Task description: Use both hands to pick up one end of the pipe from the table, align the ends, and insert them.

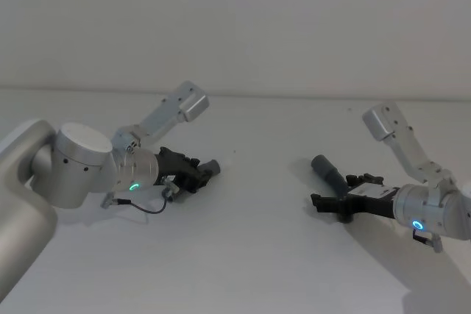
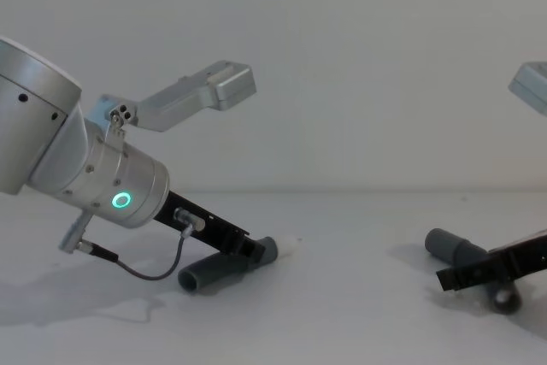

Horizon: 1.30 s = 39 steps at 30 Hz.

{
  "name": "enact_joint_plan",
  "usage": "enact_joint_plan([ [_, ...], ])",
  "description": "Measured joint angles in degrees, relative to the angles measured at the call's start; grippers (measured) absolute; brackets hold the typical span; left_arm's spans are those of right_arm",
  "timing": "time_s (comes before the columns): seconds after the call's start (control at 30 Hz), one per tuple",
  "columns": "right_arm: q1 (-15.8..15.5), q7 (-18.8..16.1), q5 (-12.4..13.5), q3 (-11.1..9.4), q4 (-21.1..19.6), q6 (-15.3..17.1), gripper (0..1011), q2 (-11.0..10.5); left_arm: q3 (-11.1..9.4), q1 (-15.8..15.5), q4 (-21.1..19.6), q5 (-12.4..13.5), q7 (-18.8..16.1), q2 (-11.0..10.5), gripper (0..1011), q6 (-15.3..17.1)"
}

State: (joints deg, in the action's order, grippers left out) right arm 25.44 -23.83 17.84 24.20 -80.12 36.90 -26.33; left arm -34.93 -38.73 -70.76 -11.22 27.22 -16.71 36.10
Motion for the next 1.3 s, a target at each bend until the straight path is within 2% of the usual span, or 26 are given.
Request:
enact_joint_plan([
  [0.1,0.0,0.1,-0.1,0.0,0.0,0.1,969,0.0,0.0,0.0,0.0,0.0,0.0,0.0,330,0.0],
  [0.33,-0.1,0.2,-0.2,-0.1,0.0,0.1,806,0.1,0.0,0.0,0.0,0.0,0.0,0.0,330,0.0],
  [0.37,-0.1,0.2,-0.2,-0.1,0.0,0.2,752,0.1,0.0,0.0,0.0,0.0,0.0,0.0,330,0.0],
  [0.47,-0.1,0.3,-0.2,-0.1,0.0,0.2,695,0.1,0.0,0.0,0.0,0.0,0.0,0.0,330,0.0],
  [0.63,-0.1,0.3,-0.3,-0.2,0.0,0.2,493,0.1,0.0,0.0,0.0,0.0,0.0,0.0,330,0.0],
  [0.7,-0.1,0.3,-0.3,-0.2,0.0,0.2,473,0.2,0.0,0.0,0.0,0.0,0.0,0.0,330,0.0],
  [0.77,-0.1,0.3,-0.3,-0.2,0.0,0.2,370,0.2,0.0,0.0,0.0,0.0,0.0,0.0,330,0.0],
  [0.87,-0.1,0.3,-0.3,-0.2,0.0,0.3,297,0.2,0.0,0.0,0.0,0.0,0.0,0.0,330,0.0],
  [1.3,-0.1,0.3,-0.3,-0.2,0.0,0.3,282,0.2,0.0,0.0,0.0,0.0,0.0,0.0,330,0.0],
])
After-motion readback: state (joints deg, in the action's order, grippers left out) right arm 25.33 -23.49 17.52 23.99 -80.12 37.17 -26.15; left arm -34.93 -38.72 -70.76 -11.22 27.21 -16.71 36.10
